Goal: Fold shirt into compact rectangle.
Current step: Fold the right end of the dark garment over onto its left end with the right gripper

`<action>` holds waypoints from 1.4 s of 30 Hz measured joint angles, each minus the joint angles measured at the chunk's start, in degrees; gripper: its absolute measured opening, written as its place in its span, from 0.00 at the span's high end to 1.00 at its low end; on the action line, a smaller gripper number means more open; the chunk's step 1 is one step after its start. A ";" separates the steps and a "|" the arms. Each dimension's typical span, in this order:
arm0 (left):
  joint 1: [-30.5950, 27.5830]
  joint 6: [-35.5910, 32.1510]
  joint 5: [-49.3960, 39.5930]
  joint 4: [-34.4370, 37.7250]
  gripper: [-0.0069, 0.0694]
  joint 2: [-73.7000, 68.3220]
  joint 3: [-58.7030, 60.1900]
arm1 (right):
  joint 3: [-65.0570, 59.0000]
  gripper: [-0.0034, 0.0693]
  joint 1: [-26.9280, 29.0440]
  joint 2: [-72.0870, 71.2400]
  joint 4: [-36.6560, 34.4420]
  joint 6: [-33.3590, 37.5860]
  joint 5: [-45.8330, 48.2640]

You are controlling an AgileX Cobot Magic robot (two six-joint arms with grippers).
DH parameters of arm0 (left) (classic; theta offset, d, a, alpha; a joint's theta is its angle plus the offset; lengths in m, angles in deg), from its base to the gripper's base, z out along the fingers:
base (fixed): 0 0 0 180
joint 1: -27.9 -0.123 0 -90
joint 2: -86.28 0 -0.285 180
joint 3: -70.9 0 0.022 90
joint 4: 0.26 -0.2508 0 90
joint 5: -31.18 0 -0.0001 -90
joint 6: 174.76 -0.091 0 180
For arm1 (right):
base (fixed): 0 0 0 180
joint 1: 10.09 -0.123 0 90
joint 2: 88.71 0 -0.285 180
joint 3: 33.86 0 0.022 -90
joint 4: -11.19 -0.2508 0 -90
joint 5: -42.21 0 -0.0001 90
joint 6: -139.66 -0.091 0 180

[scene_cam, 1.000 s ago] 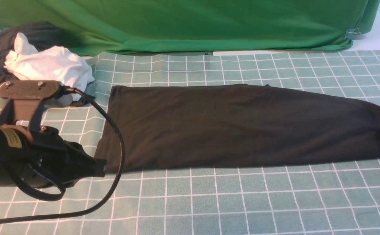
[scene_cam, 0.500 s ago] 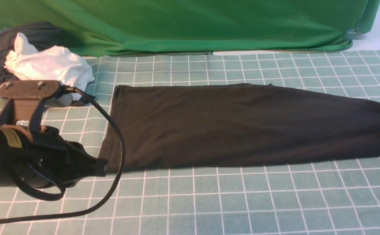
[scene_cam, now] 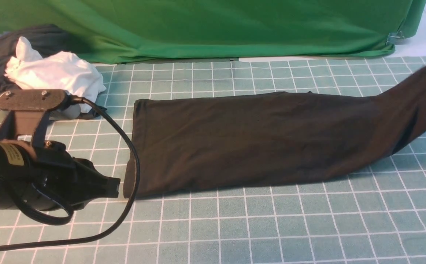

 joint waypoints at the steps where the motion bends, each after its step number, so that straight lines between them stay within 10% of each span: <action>1: 0.00 0.00 0.15 0.00 0.90 0.00 0.00 | 0.36 0.93 -0.36 0.00 0.00 -0.01 0.09; 19: -1.56 0.00 3.98 0.01 0.90 0.00 -0.27 | 3.78 0.93 -31.54 0.84 -14.43 -10.04 -10.04; 42: -13.70 0.00 -0.46 -3.97 0.90 0.00 -5.33 | 3.78 0.85 -49.37 18.16 -27.73 -10.98 -26.37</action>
